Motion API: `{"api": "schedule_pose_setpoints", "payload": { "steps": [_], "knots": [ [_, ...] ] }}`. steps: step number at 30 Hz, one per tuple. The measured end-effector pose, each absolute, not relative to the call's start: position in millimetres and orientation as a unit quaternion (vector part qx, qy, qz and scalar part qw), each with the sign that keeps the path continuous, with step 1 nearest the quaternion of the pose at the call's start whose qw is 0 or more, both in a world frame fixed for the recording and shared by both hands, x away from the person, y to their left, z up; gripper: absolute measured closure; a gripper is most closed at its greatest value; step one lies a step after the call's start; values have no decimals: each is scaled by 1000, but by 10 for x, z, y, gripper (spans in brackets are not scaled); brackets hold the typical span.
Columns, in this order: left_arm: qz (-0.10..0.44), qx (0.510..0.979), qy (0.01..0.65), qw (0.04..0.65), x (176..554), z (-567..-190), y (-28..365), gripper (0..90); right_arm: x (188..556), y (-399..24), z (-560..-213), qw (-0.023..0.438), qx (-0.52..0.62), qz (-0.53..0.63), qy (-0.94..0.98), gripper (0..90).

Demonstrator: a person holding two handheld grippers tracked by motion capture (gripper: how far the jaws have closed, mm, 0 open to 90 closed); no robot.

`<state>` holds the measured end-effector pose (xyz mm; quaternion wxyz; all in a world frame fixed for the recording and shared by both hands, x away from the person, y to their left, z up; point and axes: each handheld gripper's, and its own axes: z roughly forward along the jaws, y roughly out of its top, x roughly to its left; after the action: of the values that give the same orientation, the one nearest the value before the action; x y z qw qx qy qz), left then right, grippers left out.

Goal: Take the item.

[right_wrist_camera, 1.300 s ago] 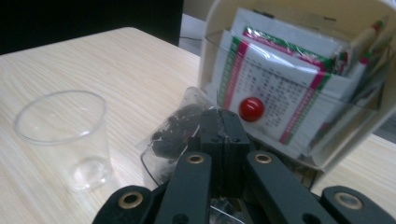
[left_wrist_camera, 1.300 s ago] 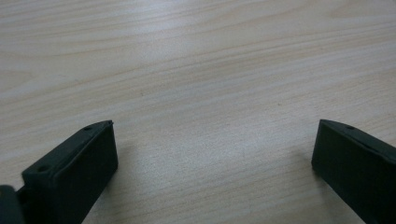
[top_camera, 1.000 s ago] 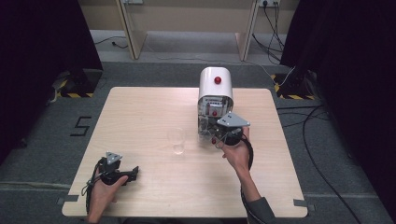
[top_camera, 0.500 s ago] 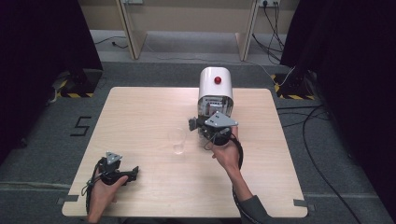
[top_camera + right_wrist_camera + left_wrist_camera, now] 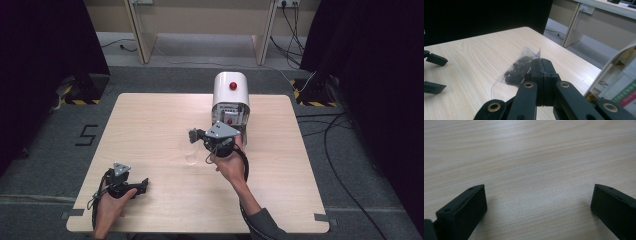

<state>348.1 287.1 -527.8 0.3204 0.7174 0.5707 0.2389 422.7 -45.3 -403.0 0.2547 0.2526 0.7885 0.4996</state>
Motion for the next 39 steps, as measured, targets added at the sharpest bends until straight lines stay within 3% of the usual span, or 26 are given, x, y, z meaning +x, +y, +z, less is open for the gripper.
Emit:
{"api": "schedule_pose_setpoints", "payload": {
  "steps": [39],
  "knots": [
    [240,716,572,320,3472,-5276,2874,4,4295,-232,-4374,232,248,469,815,900]
  ]
}}
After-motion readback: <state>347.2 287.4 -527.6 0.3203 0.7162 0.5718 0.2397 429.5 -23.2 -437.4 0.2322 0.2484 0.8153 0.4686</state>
